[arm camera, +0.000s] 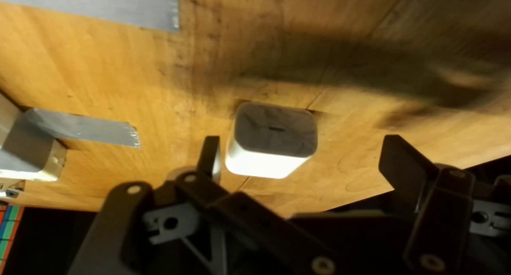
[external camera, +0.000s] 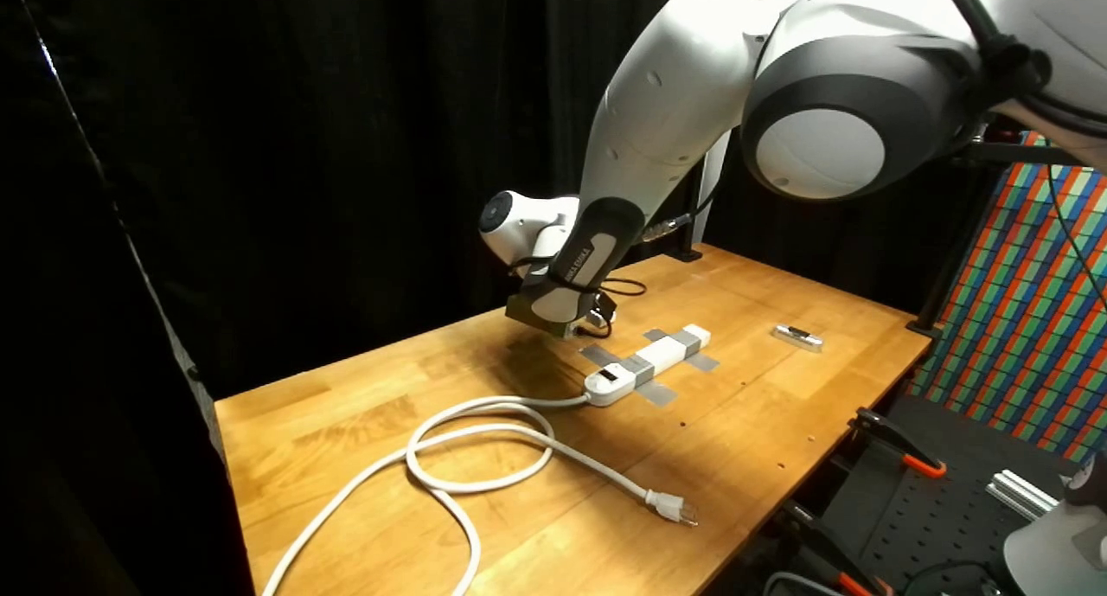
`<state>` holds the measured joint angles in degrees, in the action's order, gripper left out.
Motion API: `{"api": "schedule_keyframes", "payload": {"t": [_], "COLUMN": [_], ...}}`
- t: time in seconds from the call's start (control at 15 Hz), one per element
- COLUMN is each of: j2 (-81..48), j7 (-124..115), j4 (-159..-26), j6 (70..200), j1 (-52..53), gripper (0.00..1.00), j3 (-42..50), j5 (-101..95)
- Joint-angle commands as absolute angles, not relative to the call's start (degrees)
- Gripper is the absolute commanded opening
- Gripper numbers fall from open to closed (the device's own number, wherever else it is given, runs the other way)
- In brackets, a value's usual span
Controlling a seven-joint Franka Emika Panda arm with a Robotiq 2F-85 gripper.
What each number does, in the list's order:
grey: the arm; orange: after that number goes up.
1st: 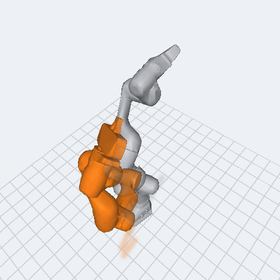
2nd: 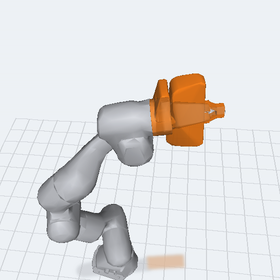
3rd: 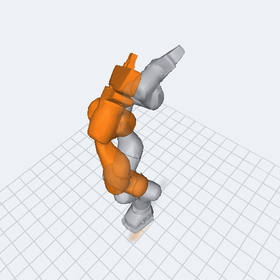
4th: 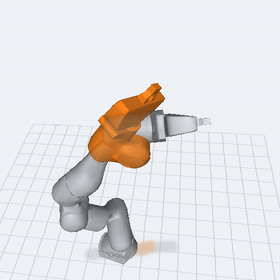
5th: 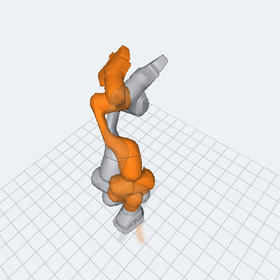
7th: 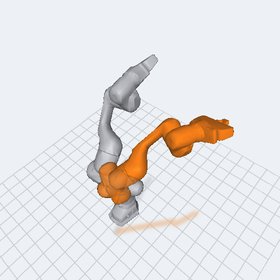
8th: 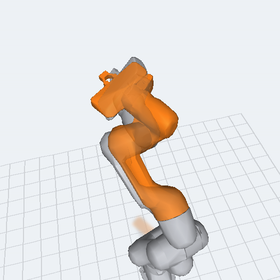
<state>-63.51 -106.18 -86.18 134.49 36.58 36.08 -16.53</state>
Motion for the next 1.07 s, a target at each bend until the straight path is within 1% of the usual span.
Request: {"api": "schedule_keyframes", "payload": {"t": [0.0,0.07,0.13,0.2,0.27,0.53,0.6,0.8,1.0], "j2": [-64.6,-64.57,-64.61,-64.55,-64.36,-63.78,-63.49,-61.84,-56.62], "j7": [-109.61,-109.89,-110.24,-110.53,-110.76,-111.55,-111.58,-110.7,-104.82], "j4": [-81.76,-81.37,-81.01,-80.69,-80.32,-78.73,-78.49,-78.6,-81.85], "j6": [130.52,129.68,128.8,128.15,127.83,126.03,125.44,123.78,125.53], "j1": [33.12,32.32,31.55,30.62,29.86,27.49,26.95,25.47,22.91], "gripper": [1.0,1.0,0.75,0.72,0.66,0.34,0.27,0.24,0.24], "j3": [33.1,32.21,31.41,30.39,29.5,26.43,25.79,23.82,20.34], "j5": [-20.36,-20.91,-21.58,-22.2,-22.82,-24.69,-24.93,-25.37,-25.12]}}
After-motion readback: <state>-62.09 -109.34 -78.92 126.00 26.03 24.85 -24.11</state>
